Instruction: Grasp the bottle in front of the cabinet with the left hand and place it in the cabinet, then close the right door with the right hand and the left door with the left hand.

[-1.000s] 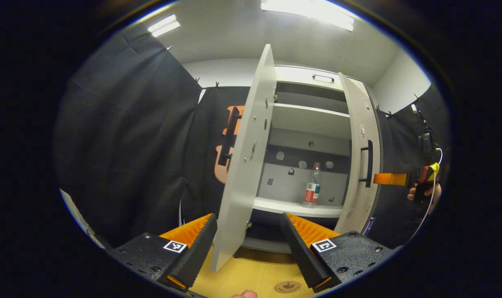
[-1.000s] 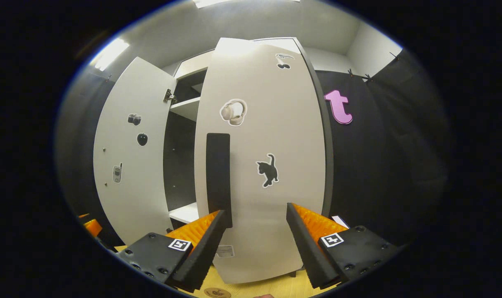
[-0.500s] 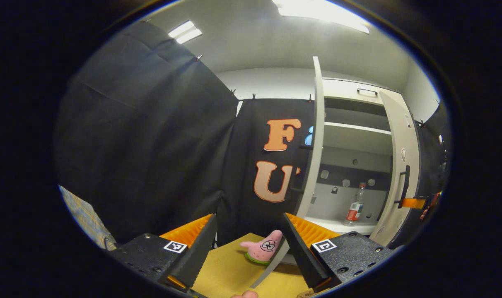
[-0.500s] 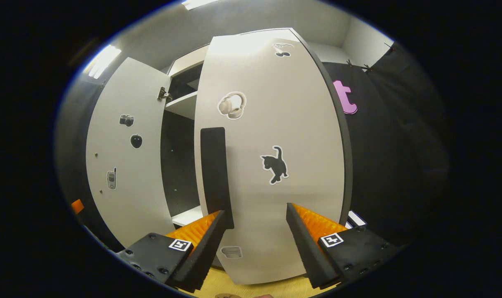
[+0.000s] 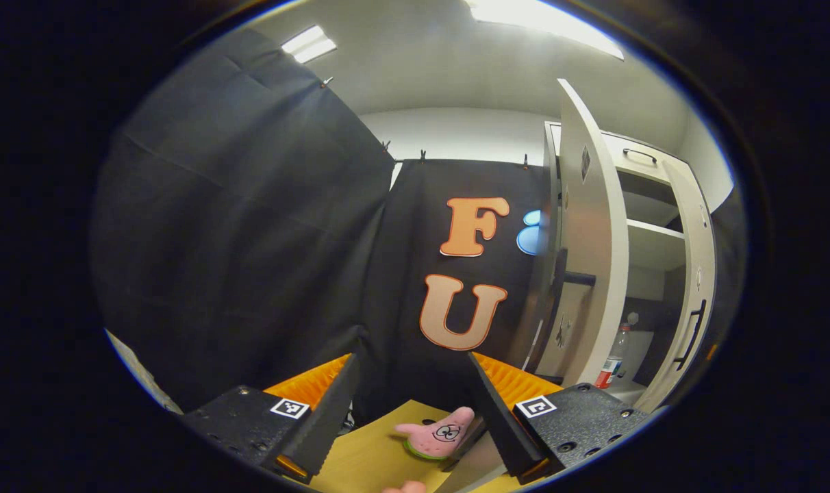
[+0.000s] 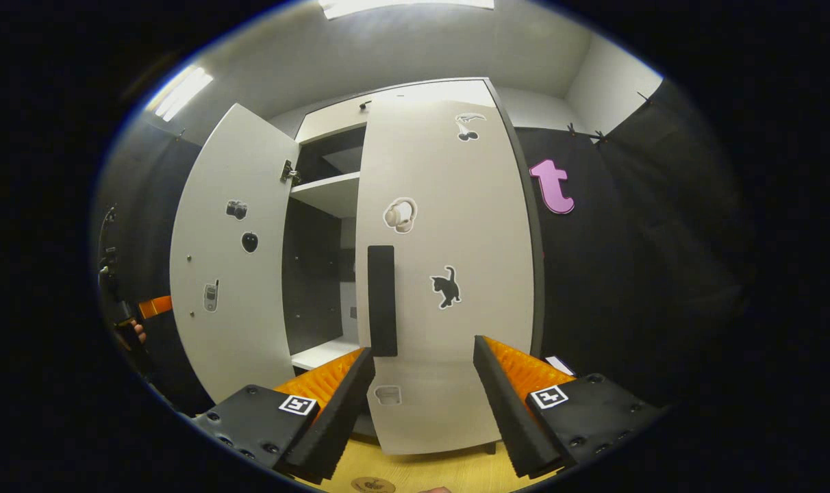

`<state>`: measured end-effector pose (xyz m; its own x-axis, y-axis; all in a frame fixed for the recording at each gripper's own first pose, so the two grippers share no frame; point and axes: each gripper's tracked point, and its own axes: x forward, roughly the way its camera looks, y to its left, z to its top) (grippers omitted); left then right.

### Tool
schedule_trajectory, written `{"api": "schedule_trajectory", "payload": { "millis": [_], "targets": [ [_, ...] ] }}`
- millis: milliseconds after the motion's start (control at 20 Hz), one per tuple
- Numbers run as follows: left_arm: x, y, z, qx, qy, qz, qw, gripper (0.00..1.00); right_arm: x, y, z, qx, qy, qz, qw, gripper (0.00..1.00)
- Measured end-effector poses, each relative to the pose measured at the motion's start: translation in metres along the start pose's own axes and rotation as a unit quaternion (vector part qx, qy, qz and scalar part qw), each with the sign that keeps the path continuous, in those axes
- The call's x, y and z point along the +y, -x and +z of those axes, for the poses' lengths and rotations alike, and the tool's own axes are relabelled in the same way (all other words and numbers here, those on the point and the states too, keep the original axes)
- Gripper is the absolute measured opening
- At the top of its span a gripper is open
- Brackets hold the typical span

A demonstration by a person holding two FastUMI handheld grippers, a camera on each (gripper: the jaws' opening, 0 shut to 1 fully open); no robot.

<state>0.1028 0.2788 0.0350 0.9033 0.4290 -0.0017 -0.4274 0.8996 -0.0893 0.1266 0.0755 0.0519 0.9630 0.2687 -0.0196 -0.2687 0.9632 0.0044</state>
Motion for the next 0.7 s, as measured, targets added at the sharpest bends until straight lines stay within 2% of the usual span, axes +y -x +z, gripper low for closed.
{"api": "schedule_trajectory", "payload": {
  "millis": [100,250,400,600,650,700],
  "targets": [
    [-0.014,-0.009,0.000,-0.003,-0.005,-0.015,1.000,0.92,-0.010,0.022,-0.001,0.002,0.007,-0.025,1.000,0.97],
    [-0.018,-0.010,0.010,-0.039,-0.027,-0.017,0.999,0.93,-0.024,0.052,-0.003,0.003,0.009,-0.054,0.999,0.97],
    [-0.026,-0.011,0.009,-0.043,-0.045,-0.026,0.998,0.93,-0.038,0.073,-0.009,0.006,0.011,-0.076,0.997,0.97],
    [-0.043,-0.011,0.009,-0.041,-0.048,-0.069,0.996,0.92,-0.046,0.095,-0.011,0.001,-0.016,-0.081,0.997,0.97],
    [-0.047,-0.011,0.009,-0.037,-0.041,-0.082,0.995,0.96,-0.051,0.101,-0.011,-0.001,-0.018,-0.088,0.996,0.97],
    [-0.058,-0.009,0.008,-0.032,-0.037,-0.099,0.994,0.87,-0.057,0.106,-0.011,-0.002,-0.017,-0.098,0.995,0.97]
  ]
}}
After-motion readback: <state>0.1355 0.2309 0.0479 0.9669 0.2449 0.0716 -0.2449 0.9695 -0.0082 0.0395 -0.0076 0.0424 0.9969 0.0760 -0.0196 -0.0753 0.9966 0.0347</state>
